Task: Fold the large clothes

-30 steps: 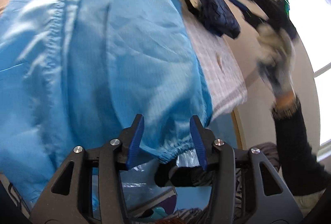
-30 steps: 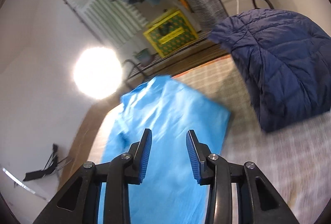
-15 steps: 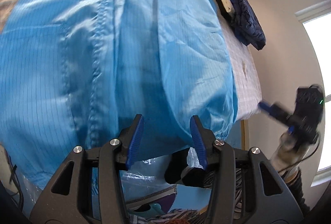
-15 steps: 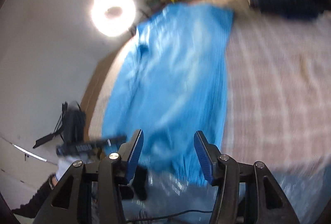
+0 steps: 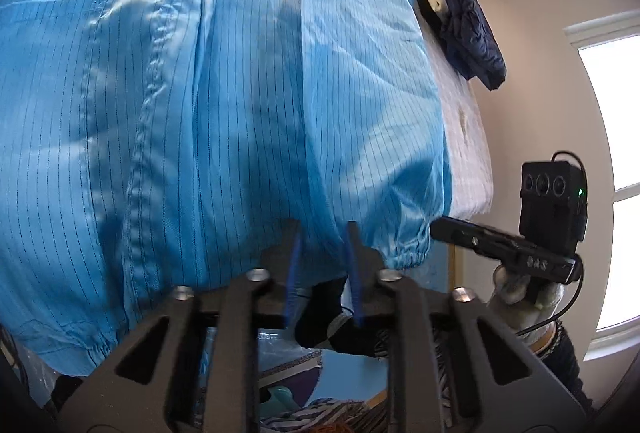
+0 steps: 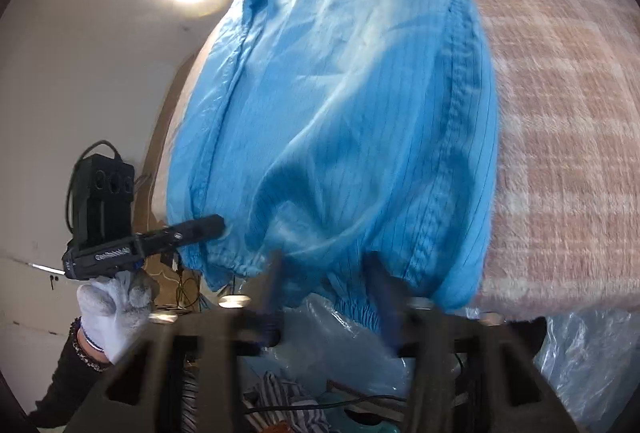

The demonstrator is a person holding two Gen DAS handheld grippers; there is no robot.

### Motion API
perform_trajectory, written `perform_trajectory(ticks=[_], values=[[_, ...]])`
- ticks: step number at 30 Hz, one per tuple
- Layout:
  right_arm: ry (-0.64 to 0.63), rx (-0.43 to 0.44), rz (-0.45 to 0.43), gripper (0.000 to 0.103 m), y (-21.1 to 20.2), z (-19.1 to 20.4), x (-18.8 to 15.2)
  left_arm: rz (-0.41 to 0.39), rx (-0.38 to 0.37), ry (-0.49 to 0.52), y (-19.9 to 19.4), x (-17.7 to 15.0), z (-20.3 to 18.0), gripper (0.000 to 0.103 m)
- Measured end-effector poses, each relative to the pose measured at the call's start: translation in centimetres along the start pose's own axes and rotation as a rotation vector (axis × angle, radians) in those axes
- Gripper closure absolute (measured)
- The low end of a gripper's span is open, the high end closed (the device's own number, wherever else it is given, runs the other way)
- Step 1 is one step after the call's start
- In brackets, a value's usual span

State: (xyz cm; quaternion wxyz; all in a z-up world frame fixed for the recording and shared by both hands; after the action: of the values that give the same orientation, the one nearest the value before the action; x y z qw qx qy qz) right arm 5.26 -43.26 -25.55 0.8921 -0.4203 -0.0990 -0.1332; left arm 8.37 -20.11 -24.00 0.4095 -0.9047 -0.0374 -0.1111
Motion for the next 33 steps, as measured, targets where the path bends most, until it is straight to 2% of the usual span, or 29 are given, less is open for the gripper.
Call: perform_trajectory(ticks=[1, 3, 14, 19, 25, 33], values=[[0.009, 0.004, -0.003, 0.087, 0.0, -0.2, 0.1, 0.0, -0.004, 0.003, 0.0, -0.1, -0.1, 0.095], [0.007, -0.009, -0.017, 0.1, -0.4, -0.5, 0.1, -0.004, -0.023, 0.001, -0.1, -0.3, -0.4, 0.097], [-0.045, -0.039, -0.09, 0.103, -5.1, -0.6, -0.7, -0.029, -0.12, -0.044, 0.3, -2.5, -1.9, 0.098], [-0.037, -0.021, -0.108, 0.103, -6.5, -1.0, -0.7, -0.032, -0.102, -0.009, 0.9, -2.7, -2.5, 0.098], [-0.076, -0.155, -0.017, 0.103, -3.8, -2.4, -1.7, -0.024, -0.02, 0.065, 2.5, -3.2, -2.8, 0.098], [-0.09, -0.175, -0.014, 0.103, -3.7, -2.7, -1.5, -0.044, 0.032, 0.176, 3.0, -3.9, -4.4, 0.098]])
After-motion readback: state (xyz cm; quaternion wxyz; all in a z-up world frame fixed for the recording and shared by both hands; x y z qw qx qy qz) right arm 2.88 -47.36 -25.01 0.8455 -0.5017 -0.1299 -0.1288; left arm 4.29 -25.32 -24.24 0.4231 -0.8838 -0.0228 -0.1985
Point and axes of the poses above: each gripper's, at about its wrist camera, not at the fingertips, and y roughly the way its jaws point, z to its left, x to its top, the point moved 6 cm from there along y, roughly the way its jaws point, and after that the axes turned 5 degrees about -z, right-handed, at the moved point
